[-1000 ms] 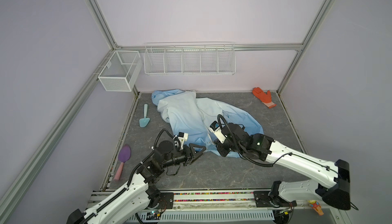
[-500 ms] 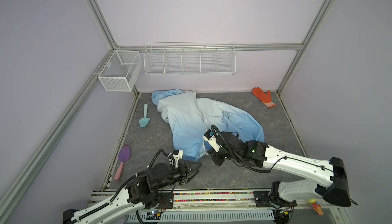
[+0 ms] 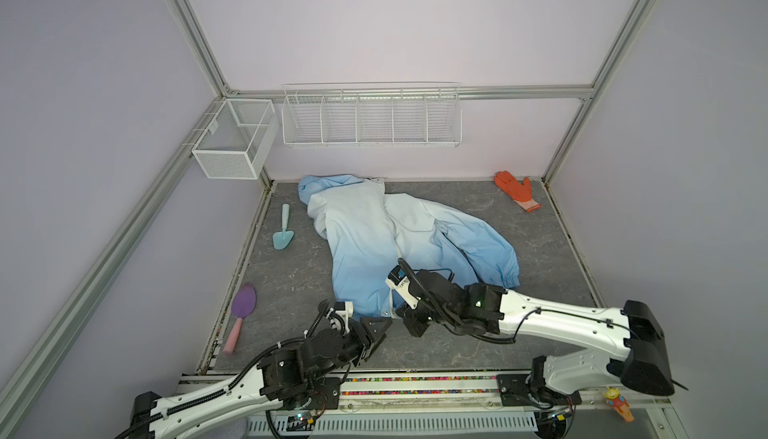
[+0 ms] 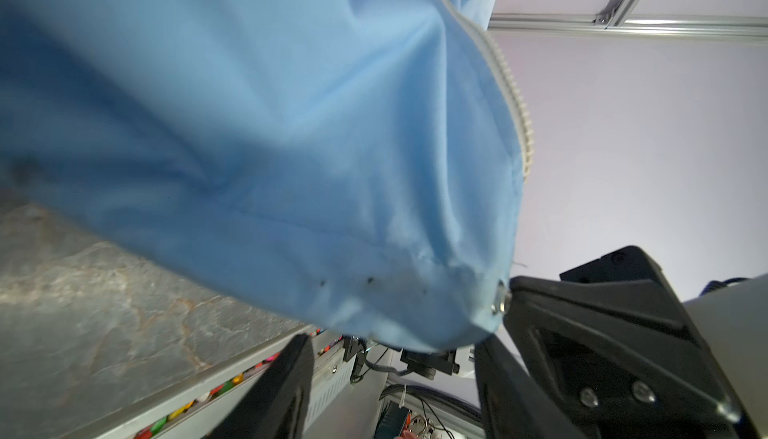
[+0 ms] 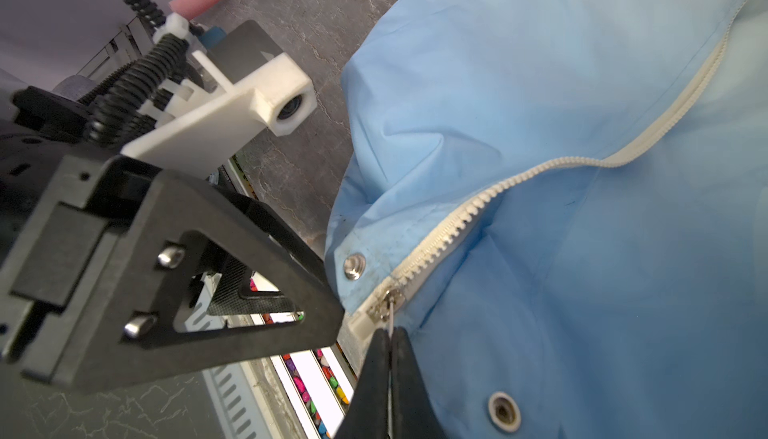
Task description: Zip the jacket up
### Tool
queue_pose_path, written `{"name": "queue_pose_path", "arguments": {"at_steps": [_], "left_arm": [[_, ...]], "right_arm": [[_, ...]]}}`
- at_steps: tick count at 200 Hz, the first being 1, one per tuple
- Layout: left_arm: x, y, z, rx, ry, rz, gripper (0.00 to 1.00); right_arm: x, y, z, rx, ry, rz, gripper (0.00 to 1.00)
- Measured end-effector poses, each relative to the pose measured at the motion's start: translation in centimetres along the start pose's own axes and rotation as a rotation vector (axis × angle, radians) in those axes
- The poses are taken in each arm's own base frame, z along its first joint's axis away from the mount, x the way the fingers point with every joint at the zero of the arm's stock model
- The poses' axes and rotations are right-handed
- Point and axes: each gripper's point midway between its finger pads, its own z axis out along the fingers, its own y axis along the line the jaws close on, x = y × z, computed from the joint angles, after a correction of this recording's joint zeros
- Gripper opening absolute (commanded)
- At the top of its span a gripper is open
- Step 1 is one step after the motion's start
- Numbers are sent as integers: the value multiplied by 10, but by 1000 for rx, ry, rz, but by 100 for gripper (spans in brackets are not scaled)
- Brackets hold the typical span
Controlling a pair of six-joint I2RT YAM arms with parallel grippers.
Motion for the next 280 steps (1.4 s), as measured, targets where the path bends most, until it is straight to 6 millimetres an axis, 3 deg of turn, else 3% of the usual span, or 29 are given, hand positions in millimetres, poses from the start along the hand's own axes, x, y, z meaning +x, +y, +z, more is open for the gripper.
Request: {"name": "queue_pose_path", "arguments": {"at_steps": [65, 140, 225, 280], "left_arm": [[-9, -16, -7, 86, -50, 1, 61], [-19, -2, 0, 72, -103, -5, 59], [-27, 3, 2, 76, -150, -22, 39], [-31, 6, 3, 75, -171, -33, 21]], "right_arm": [[8, 2, 11, -13, 39, 14, 7], [9, 8, 22, -51, 56, 28, 7], [8, 14, 29, -87, 60, 38, 7], [11, 14, 35, -93, 71, 40, 7]]}}
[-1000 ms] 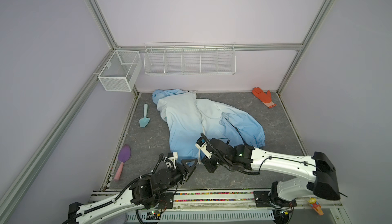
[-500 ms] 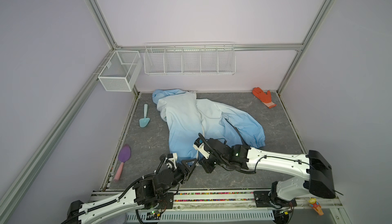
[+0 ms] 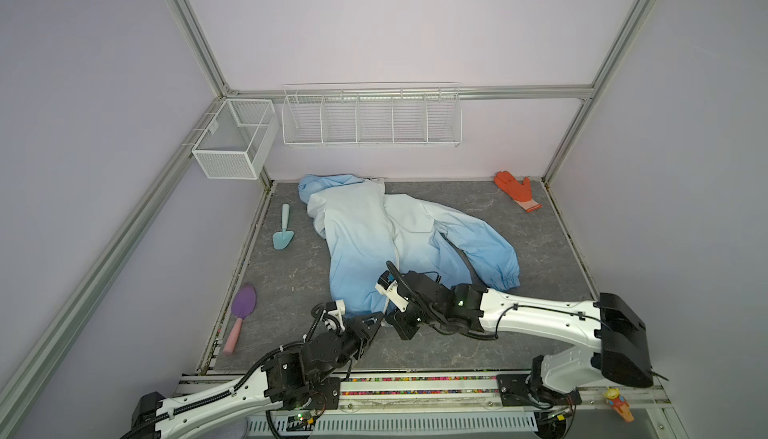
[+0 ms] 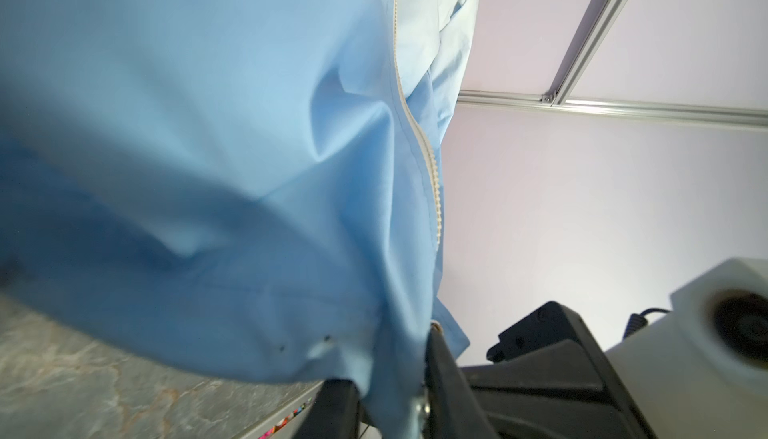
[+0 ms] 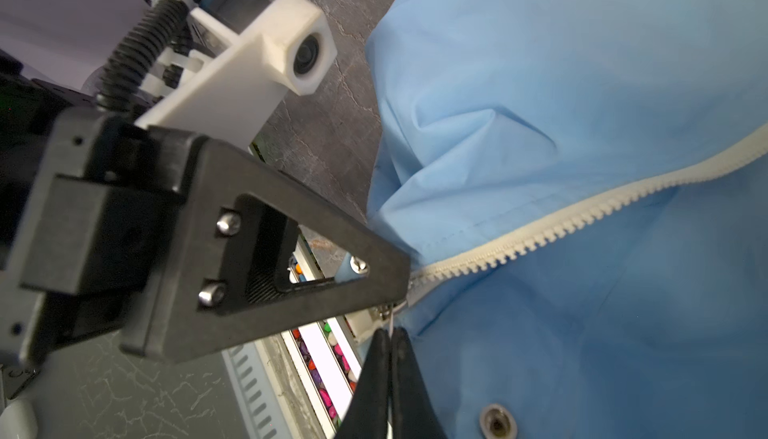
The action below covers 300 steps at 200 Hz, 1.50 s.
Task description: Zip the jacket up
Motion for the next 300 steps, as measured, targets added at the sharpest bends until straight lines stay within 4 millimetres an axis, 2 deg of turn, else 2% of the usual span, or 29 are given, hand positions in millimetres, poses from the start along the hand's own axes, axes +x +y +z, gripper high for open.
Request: {"name": "queue_pose_path", "arguments": {"at_steps": [25, 83, 204, 272, 286, 300], "left_arm": [[-1, 0, 0, 0, -6, 1, 18], [-4, 2, 0, -4, -21, 3, 0], [3, 8, 0, -29, 20, 146, 0], [6, 6, 1, -20, 38, 200, 0], [6, 3, 1, -8, 37, 207, 0], [6, 1, 1, 1, 34, 223, 0]], "right_arm": [[4, -2, 3, 4, 10, 3, 7], [7, -6, 6, 9, 15, 13, 7], [-2, -24, 6, 96, -39, 32, 7], [0, -31, 11, 128, -40, 60, 7], [-1, -34, 10, 133, -40, 94, 14], [-2, -40, 6, 139, -44, 144, 26]]}}
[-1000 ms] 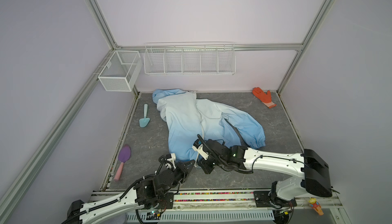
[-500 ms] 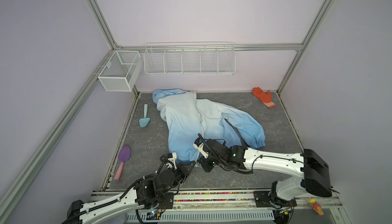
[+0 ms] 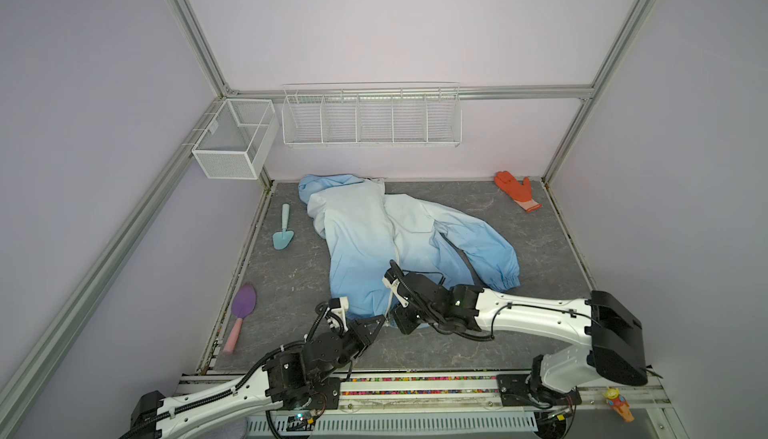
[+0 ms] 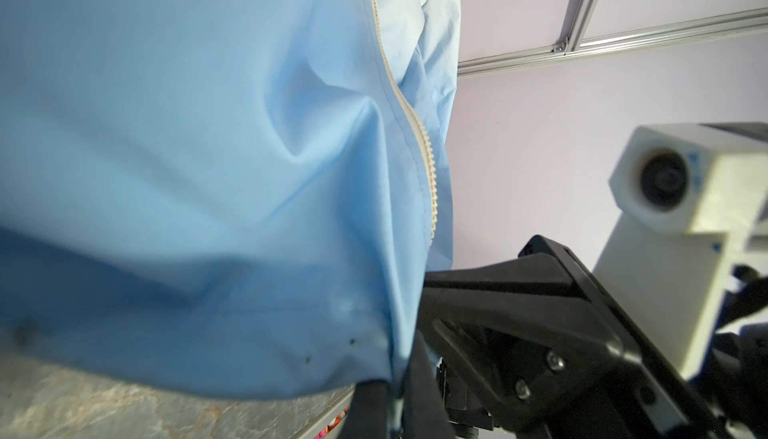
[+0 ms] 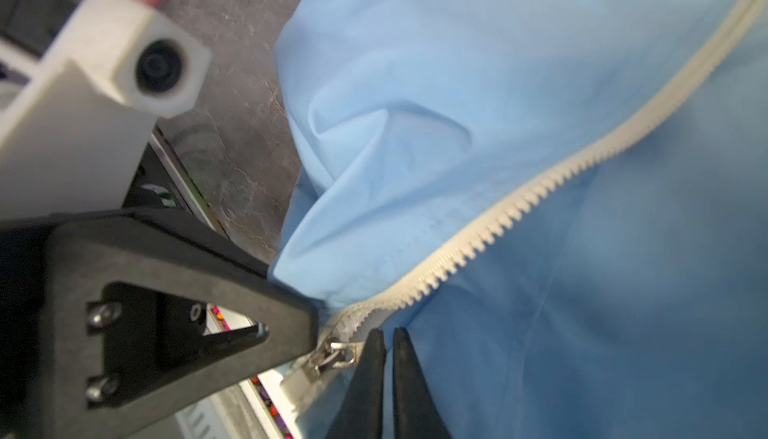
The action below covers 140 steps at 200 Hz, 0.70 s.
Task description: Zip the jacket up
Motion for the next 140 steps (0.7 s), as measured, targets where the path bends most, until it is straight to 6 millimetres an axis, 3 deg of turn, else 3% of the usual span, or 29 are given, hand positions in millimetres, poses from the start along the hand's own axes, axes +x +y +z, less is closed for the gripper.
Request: {"name": "queue_pose_path", "arguments": {"at_steps": [21, 42, 61, 69, 86, 96, 114, 140], "left_arm": [[0, -3, 1, 5, 0, 41, 0], [-1, -8, 2, 5, -7, 107, 0], [-2, -16, 7, 21, -20, 179, 0], [-2, -18, 9, 27, -24, 213, 0], [0, -24, 17, 37, -31, 293, 0], [1, -30, 22, 44, -35, 342, 0], [3, -51, 31, 71, -41, 419, 0], [5, -99, 41, 174, -70, 484, 0]], "right_arm": [[-6, -25, -17, 63, -36, 86, 26], [-10, -42, -49, 75, -122, 181, 30], [-6, -40, -76, 16, -194, 259, 51], [-2, -41, -85, -7, -216, 293, 64], [6, -42, -95, -58, -254, 410, 85], [15, -44, -98, -93, -273, 480, 93], [33, -48, -99, -151, -299, 654, 96], [54, -58, -91, -228, -343, 900, 92]]}}
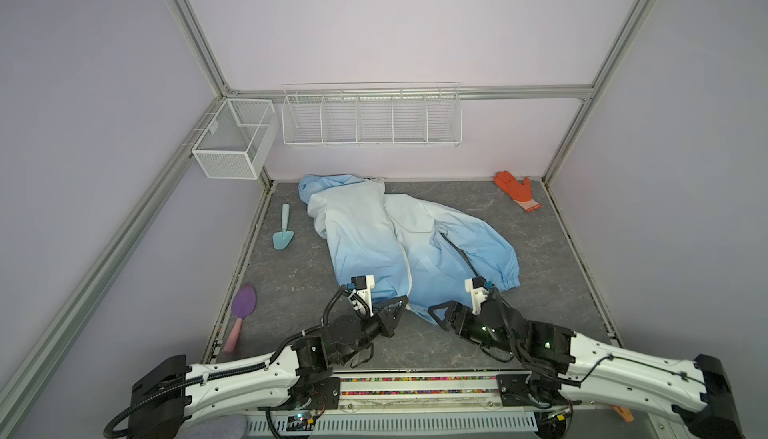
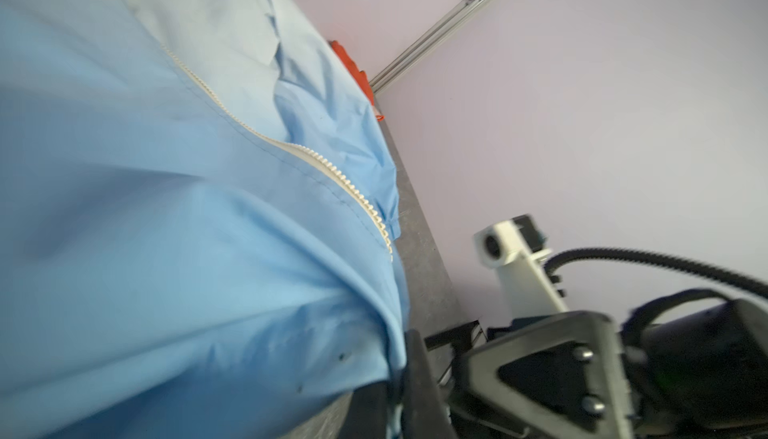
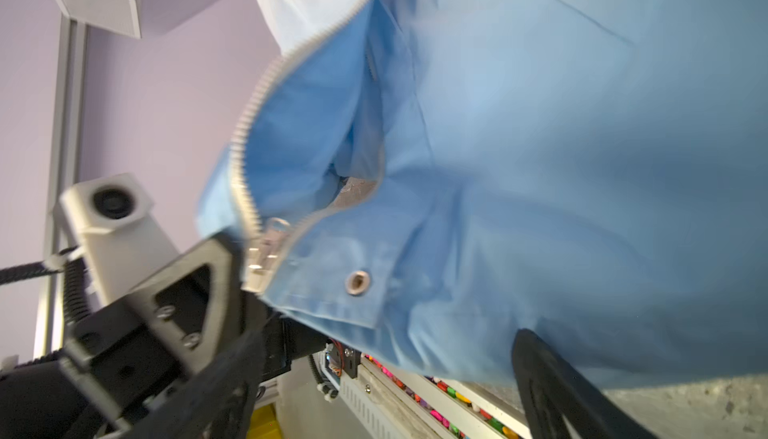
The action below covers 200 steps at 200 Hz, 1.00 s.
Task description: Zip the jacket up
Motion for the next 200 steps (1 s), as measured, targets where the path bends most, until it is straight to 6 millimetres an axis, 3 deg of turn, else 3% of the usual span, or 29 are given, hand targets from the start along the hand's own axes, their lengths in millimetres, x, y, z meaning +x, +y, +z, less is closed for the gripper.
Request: {"name": "queue_pose_path", "arguments": {"at_steps": [13, 27, 42, 59, 87, 158, 200], "left_arm": [[-6, -13, 6, 43, -27, 19, 0], [-6, -19, 12, 69, -35, 40, 0], [-4, -23, 18, 81, -33, 65, 0], [-6, -29, 21, 102, -43, 81, 0], [-12, -36, 21, 133, -72, 90, 0], [-32, -44, 12, 133, -159, 167, 0], [-47, -45, 8, 103, -228, 241, 0]], "right_arm": [[0, -5, 1, -8, -19, 89, 93], [-3, 3, 2, -45, -41, 171, 100], [-8, 15, 2, -96, -67, 235, 90], [-15, 26, 2, -143, -97, 304, 90], [-26, 40, 2, -227, -143, 422, 98], [-21, 69, 16, -328, -106, 506, 90], [-19, 90, 18, -400, -77, 544, 90]]}}
